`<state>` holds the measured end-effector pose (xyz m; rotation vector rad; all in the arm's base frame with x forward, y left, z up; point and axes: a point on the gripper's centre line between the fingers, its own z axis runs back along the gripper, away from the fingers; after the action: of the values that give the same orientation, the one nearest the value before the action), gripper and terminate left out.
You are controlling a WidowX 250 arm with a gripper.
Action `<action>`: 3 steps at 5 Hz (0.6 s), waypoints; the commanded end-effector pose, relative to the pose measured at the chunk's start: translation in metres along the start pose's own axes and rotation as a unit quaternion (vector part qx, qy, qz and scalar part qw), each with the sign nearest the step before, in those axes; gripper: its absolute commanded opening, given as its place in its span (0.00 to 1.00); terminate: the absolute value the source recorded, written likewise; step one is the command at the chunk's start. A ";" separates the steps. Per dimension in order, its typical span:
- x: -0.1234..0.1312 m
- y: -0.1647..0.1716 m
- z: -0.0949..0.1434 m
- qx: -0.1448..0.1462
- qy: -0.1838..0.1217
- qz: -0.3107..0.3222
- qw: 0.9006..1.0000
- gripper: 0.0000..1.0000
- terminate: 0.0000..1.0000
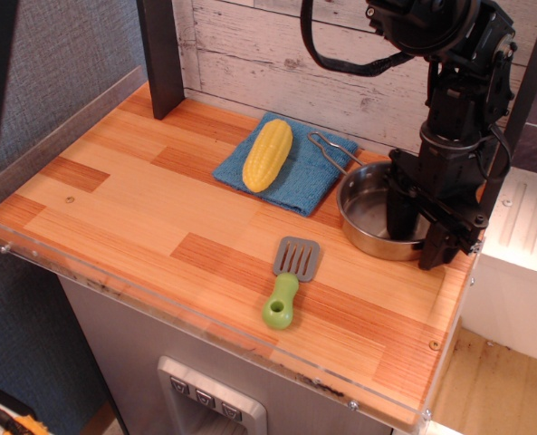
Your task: Move the pot to the left of the green scoop.
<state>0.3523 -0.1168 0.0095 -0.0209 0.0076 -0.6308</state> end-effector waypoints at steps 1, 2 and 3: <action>-0.003 -0.020 0.013 -0.022 -0.027 -0.095 0.995 0.00 0.00; -0.003 -0.027 0.019 -0.052 -0.045 -0.169 0.983 0.00 0.00; -0.006 -0.026 0.031 -0.049 -0.062 -0.188 0.979 0.00 0.00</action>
<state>0.3361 -0.1372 0.0236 -0.1671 -0.0377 -0.9660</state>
